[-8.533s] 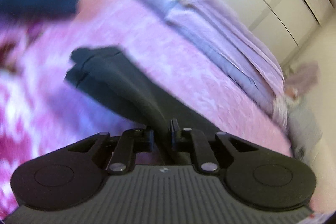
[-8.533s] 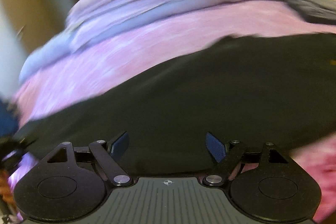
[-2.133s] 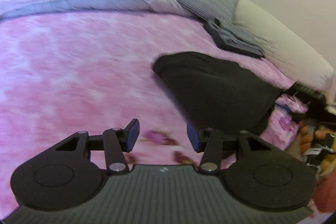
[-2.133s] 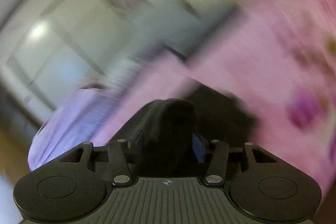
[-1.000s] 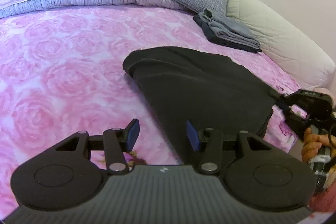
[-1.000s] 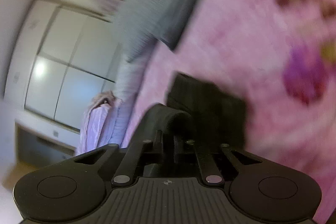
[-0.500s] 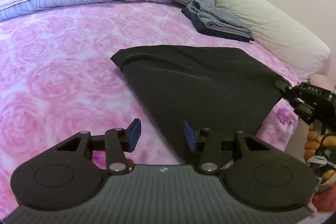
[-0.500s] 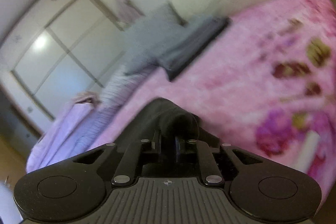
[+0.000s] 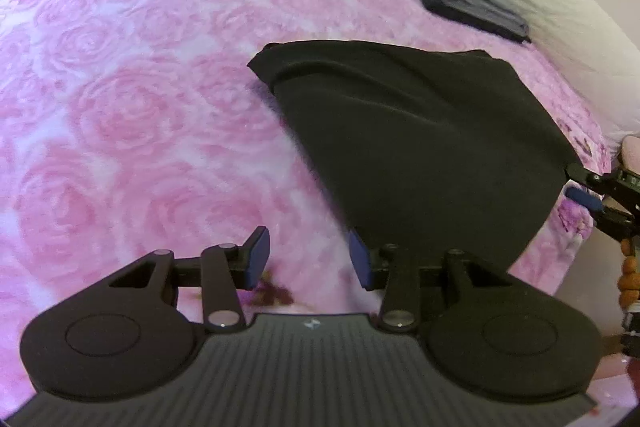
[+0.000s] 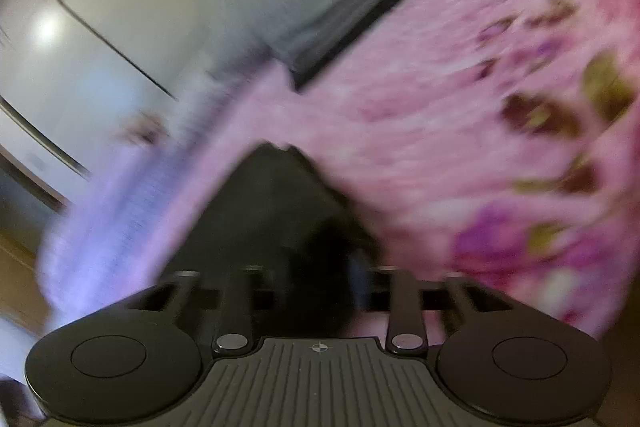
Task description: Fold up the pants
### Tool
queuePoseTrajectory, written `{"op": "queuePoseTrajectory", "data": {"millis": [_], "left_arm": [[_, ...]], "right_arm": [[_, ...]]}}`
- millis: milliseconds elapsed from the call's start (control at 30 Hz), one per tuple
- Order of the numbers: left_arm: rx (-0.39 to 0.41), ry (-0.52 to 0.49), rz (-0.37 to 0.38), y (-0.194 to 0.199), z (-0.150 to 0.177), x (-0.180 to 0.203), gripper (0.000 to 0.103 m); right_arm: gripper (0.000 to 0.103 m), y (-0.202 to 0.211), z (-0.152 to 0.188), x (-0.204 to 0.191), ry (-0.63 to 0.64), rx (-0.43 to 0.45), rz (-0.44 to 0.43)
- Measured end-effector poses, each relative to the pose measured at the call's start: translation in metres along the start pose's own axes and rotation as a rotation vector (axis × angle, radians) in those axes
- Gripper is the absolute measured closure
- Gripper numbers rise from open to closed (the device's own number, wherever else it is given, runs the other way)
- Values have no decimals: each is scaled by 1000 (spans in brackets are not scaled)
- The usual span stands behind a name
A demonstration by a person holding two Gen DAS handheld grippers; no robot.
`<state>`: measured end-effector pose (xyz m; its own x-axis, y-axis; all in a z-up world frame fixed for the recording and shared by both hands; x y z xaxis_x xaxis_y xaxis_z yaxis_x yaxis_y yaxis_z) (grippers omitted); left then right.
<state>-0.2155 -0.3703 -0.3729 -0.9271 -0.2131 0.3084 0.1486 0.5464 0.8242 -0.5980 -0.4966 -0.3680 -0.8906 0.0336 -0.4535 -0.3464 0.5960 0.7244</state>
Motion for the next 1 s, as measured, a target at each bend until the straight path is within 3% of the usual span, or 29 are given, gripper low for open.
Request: {"op": "queuePoseTrajectory", "data": {"millis": [67, 133, 167, 200, 267, 333, 433, 533, 700, 900, 1000], "left_arm": [[-33, 16, 11, 12, -8, 8, 66], [-52, 39, 27, 19, -13, 18, 66], [-57, 36, 40, 21, -15, 24, 66], [-45, 24, 49, 21, -17, 30, 66], [-33, -7, 50, 13, -16, 40, 67], [-48, -3, 41, -10, -14, 44, 73], [-99, 54, 7, -43, -15, 44, 73], [-116, 60, -40, -36, -21, 51, 76], [-195, 58, -112, 8, -38, 68, 76], [-202, 46, -119, 68, -61, 94, 74], [-202, 58, -138, 88, -74, 100, 74]], "right_arm": [[50, 12, -7, -12, 40, -13, 75], [50, 23, -11, -27, 92, 10, 63], [60, 23, -13, -35, 127, 34, 69], [77, 19, -16, -44, 181, 64, 92], [89, -1, -16, -52, 240, 74, 133], [89, -38, -10, -52, 299, 26, 183], [89, -60, -15, -51, 352, -21, 194], [88, -44, -31, -52, 340, -111, 194], [50, 8, -36, -66, 393, -221, 194], [48, 52, -28, -93, 405, -313, 134], [48, 65, -29, -108, 421, -335, 147]]}}
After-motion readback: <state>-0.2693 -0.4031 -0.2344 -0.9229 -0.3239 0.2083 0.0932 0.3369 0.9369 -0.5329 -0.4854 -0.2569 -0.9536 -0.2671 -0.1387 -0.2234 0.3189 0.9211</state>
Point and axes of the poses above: each gripper's, at about its wrist camera, not at the fingertips, and y roughly against the way its jaws point, x to its right, z to its underside, the point moved 2 cm from there along -y, roughly the way its jaws point, and after that the axes turned 5 degrees about z, right-handed, at the moved point
